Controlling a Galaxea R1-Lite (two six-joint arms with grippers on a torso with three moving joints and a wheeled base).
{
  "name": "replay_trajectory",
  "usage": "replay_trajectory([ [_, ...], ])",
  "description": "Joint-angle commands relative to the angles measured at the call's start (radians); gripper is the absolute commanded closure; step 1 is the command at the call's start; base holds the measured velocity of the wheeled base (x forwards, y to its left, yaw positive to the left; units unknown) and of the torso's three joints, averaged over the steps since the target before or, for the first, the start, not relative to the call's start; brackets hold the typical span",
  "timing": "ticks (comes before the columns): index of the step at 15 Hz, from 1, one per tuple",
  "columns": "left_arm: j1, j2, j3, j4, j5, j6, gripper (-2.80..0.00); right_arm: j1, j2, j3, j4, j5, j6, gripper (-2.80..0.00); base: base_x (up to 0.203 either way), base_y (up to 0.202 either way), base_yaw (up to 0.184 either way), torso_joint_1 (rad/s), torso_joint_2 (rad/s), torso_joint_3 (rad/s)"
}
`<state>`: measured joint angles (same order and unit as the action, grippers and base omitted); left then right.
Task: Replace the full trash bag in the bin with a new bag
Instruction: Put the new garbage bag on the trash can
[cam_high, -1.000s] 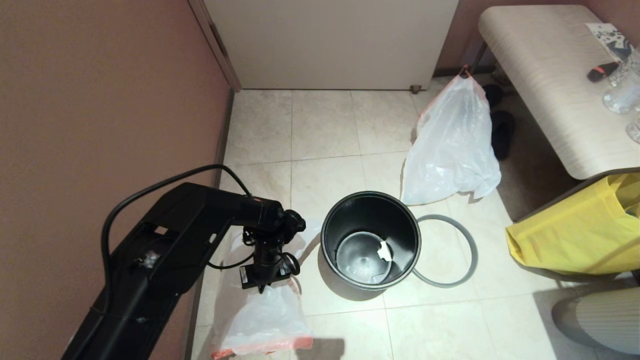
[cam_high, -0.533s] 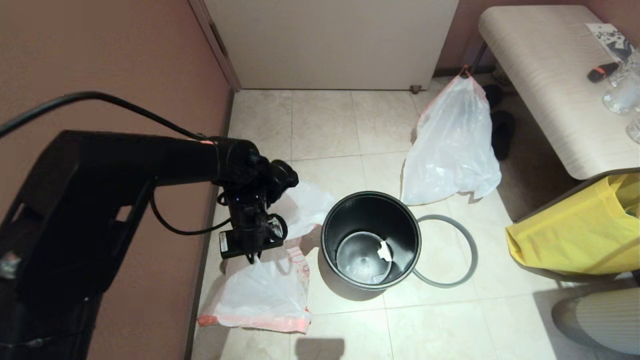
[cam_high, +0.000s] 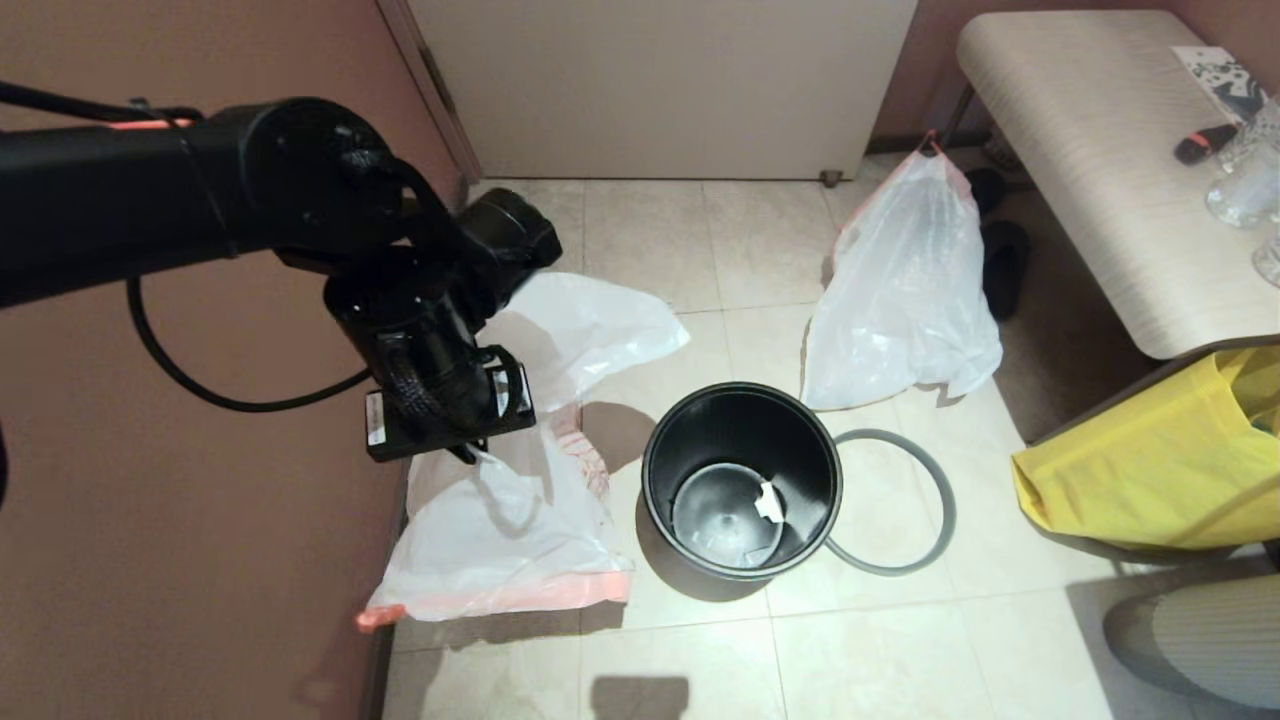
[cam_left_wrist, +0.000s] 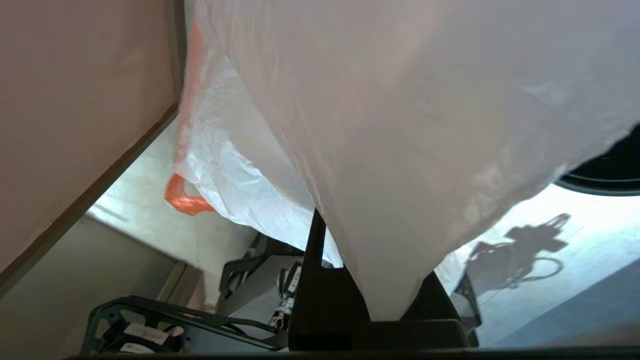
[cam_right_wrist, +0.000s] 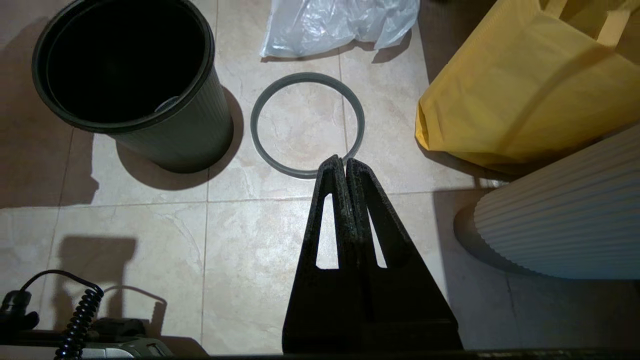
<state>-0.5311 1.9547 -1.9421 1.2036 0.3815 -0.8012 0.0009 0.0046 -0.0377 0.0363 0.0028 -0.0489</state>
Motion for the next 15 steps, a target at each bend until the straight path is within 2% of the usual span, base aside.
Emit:
replay_trajectory([
  [1,-0.005,-0.058,-0.003,0.003,0.005,-0.006,0.0,0.001,0.045,-0.063,0.015,0.003,0.003,0.0,0.0,0.0,0.0,0.0,0.0,0.0],
  [3,-0.028,-0.106,-0.004,-0.019,0.006,0.0,0.0,0.003,0.17,-0.156,0.027,0.006,0.012,0.0,0.0,0.0,0.0,0.0,0.0,0.0],
  [5,-0.039,-0.118,-0.004,-0.086,0.004,0.023,0.0,0.01,0.321,-0.264,0.029,0.017,0.046,0.0,0.0,0.0,0.0,0.0,0.0,0.0],
  [9,-0.038,-0.132,-0.006,-0.217,0.004,0.045,0.0,0.022,0.67,-0.46,0.011,0.097,0.169,0.0,0.0,0.0,0.0,0.0,0.0,0.0],
  [13,-0.042,-0.185,-0.011,-0.267,-0.011,0.051,0.0,0.034,1.042,-0.54,-0.162,0.262,0.327,0.0,0.0,0.0,0.0,0.0,0.0,0.0],
  [15,-0.047,-0.208,-0.011,-0.289,-0.029,0.053,0.0,0.069,1.222,-0.567,-0.282,0.309,0.384,0.0,0.0,0.0,0.0,0.0,0.0,0.0],
])
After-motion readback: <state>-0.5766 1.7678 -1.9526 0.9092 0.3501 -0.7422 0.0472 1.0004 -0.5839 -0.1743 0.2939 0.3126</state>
